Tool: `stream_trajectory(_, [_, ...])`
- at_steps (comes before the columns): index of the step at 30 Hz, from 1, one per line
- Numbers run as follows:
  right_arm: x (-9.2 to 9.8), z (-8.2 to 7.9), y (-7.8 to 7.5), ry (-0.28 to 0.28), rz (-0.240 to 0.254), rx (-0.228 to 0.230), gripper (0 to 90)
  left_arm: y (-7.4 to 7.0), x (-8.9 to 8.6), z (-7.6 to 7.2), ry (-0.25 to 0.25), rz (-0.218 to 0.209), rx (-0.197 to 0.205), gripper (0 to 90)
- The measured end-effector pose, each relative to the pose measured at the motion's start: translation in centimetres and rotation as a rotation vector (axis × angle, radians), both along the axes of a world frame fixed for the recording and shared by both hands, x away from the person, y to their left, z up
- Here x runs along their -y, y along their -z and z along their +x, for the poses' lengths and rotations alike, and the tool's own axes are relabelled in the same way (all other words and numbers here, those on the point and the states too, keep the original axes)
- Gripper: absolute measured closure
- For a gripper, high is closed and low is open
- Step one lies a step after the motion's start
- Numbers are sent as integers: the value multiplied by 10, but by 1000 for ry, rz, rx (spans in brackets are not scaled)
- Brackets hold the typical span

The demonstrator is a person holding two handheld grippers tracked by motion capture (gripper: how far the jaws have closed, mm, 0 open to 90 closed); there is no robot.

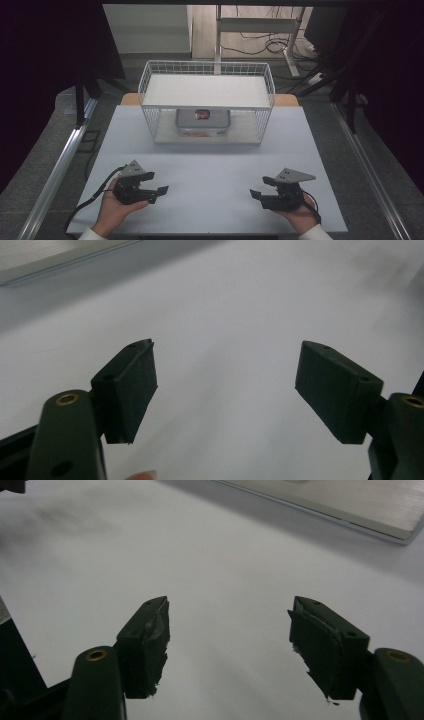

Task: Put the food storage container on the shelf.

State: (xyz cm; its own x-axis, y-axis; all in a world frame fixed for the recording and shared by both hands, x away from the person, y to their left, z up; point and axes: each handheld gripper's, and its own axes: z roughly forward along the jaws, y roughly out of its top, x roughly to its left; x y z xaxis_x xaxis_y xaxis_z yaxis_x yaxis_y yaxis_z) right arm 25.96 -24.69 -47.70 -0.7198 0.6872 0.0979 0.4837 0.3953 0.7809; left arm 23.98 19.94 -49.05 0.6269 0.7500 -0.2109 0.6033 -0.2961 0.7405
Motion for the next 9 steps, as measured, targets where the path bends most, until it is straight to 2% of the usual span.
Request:
stream_trajectory(5, [1,2,2,22,-4,-14,275,-1,-1,0,-2,1,4,236])
stream_trajectory(9, [1,0,0,14,4,5,260,-1,0,0,0,0,1,234])
